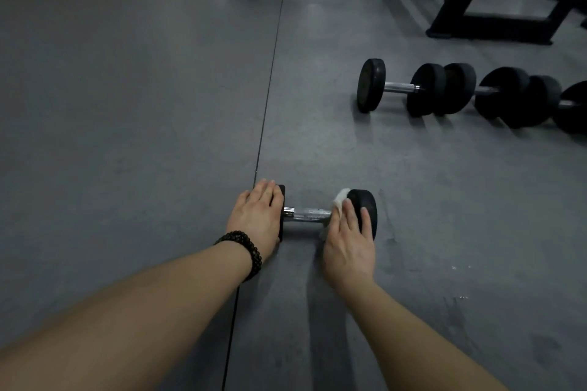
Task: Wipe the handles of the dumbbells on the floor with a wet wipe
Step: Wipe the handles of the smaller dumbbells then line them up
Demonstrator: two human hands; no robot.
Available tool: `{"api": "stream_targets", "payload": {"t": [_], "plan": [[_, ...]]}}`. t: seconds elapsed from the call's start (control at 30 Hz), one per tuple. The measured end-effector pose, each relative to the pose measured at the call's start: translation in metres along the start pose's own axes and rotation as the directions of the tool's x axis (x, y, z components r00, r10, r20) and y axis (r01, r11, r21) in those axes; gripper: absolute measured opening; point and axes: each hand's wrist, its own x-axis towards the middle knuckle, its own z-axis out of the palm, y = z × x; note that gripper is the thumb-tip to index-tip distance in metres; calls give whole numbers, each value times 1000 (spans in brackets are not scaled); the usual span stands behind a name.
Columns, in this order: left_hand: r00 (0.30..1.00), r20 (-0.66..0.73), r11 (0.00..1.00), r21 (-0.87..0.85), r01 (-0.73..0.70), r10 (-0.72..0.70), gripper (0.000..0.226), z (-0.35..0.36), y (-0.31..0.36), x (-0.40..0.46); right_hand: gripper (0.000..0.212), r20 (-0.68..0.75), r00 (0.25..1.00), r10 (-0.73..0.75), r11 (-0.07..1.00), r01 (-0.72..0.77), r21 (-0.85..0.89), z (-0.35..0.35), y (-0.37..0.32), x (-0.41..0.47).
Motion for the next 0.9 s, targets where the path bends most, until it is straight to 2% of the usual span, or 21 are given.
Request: {"api": "stream_targets", "payload": {"t": [0.03, 0.13, 0.17, 0.3, 0.4, 0.47, 0.57, 0.63, 0.73, 0.9], "plan": [[1000, 0, 1000, 1, 1, -1, 95, 0, 0, 0, 70, -6, 1000, -29, 1000, 29, 11, -5, -11, 1], [1000, 7, 1000, -12, 6, -6, 90, -3, 1, 2, 69, -29, 967, -252, 968, 251, -25, -5, -45, 6], [1000, 7, 1000, -17, 8, -8, 89, -4, 1, 2, 68, -29, 967, -252, 967, 251, -37, -7, -45, 6], [1000, 31, 1000, -18, 6, -6, 94, -4, -1, -2, 73, -77, 996, -38, 999, 36, -18, 1, -2, 6], [998, 59, 1000, -4, 22, -21, 100, -7, -2, 2, 68, -22, 997, -71, 996, 70, -51, 0, 9, 11], [998, 57, 999, 30, 22, -24, 100, -8, -4, 2, 77, 0, 995, -97, 994, 97, -55, -2, 11, 26], [999, 31, 999, 53, -10, 8, 96, -2, -11, -3, 77, 34, 987, -155, 980, 158, -120, -7, 17, 43], [999, -11, 998, 43, -38, 39, 97, 4, -11, -5, 72, 29, 991, -128, 983, 131, -126, -7, 16, 43], [999, -26, 999, 15, -36, 37, 103, 6, -3, 2, 70, 4, 997, -80, 996, 80, -39, -4, 0, 35], [999, -49, 1000, -25, 4, -6, 108, 10, -2, 17, 81, -92, 992, -82, 986, 94, 136, 10, -9, 30]]}}
